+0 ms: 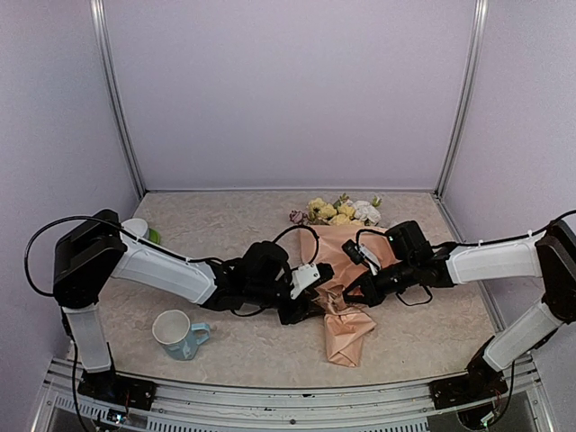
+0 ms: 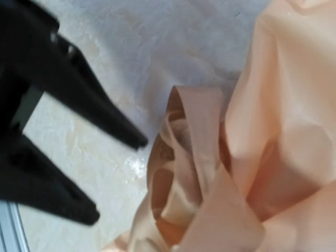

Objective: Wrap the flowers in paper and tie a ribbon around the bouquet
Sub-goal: Cross the half-tied ribbon over the folded bouquet.

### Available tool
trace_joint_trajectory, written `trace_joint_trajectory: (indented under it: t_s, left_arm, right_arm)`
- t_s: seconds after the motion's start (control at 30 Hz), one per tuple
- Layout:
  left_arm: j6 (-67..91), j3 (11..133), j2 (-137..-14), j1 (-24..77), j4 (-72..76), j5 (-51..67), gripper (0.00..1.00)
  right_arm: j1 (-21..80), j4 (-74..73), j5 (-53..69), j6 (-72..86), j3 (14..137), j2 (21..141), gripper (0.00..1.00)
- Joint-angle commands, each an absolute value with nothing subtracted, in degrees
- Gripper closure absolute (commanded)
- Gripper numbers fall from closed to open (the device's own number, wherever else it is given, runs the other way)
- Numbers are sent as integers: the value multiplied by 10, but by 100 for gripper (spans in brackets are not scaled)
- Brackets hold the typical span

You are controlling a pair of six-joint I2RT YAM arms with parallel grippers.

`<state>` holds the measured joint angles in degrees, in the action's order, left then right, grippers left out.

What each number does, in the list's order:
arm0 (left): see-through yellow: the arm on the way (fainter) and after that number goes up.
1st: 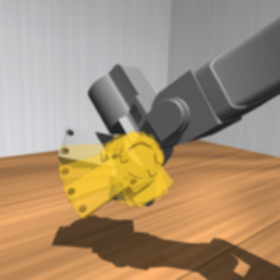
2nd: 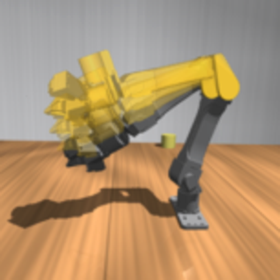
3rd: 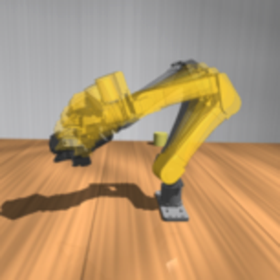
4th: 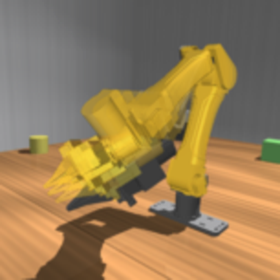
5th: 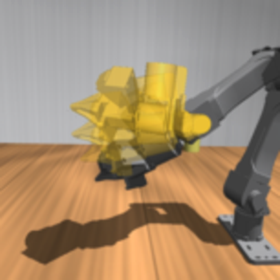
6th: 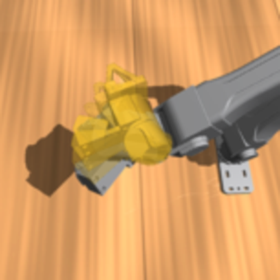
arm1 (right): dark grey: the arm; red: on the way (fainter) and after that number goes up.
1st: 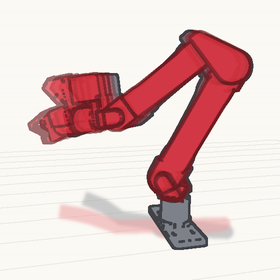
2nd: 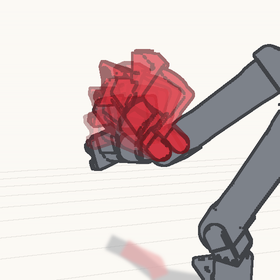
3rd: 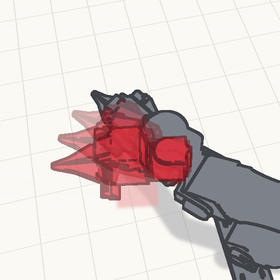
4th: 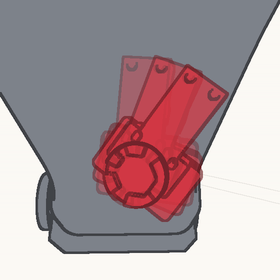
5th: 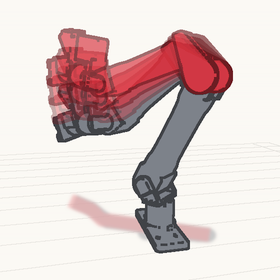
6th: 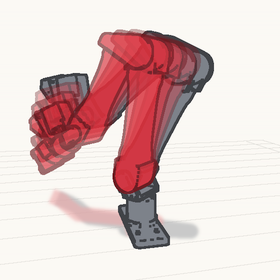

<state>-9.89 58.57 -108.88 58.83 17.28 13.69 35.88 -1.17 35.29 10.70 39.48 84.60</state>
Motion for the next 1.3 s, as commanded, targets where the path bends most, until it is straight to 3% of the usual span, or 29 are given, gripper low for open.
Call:
trace_joint_trajectory:
  t_s: [0.0, 0.17, 0.57, 0.63, 0.7, 0.77, 0.93, 1.0, 1.27]
  left_arm:
    - [-175, 634, -1109, 609, 103, 104, 52]
    - [-191, 648, -1126, 630, 125, 70, 50]
    - [-202, 666, -1147, 636, 82, 41, 84]
    - [-199, 665, -1146, 636, 83, 34, 83]
    - [-198, 667, -1147, 636, 84, 21, 71]
    - [-196, 669, -1149, 636, 84, 13, 68]
    - [-187, 662, -1140, 636, 101, 8, 96]
    - [-185, 650, -1128, 636, 119, 20, 100]
    - [-163, 633, -1098, 623, 147, 56, 100]
  right_arm:
    - [363, -19, 357, 99, 412, 859, 100]
    - [363, -12, 360, 103, 406, 854, 100]
    - [362, -13, 356, 102, 401, 853, 100]
    - [362, -10, 356, 103, 400, 854, 100]
    - [362, -9, 358, 103, 399, 854, 100]
    - [362, -9, 358, 103, 398, 853, 100]
    - [362, -11, 358, 102, 395, 848, 100]
    - [362, -3, 359, 103, 392, 846, 100]
    - [352, 36, 368, 119, 379, 865, 98]
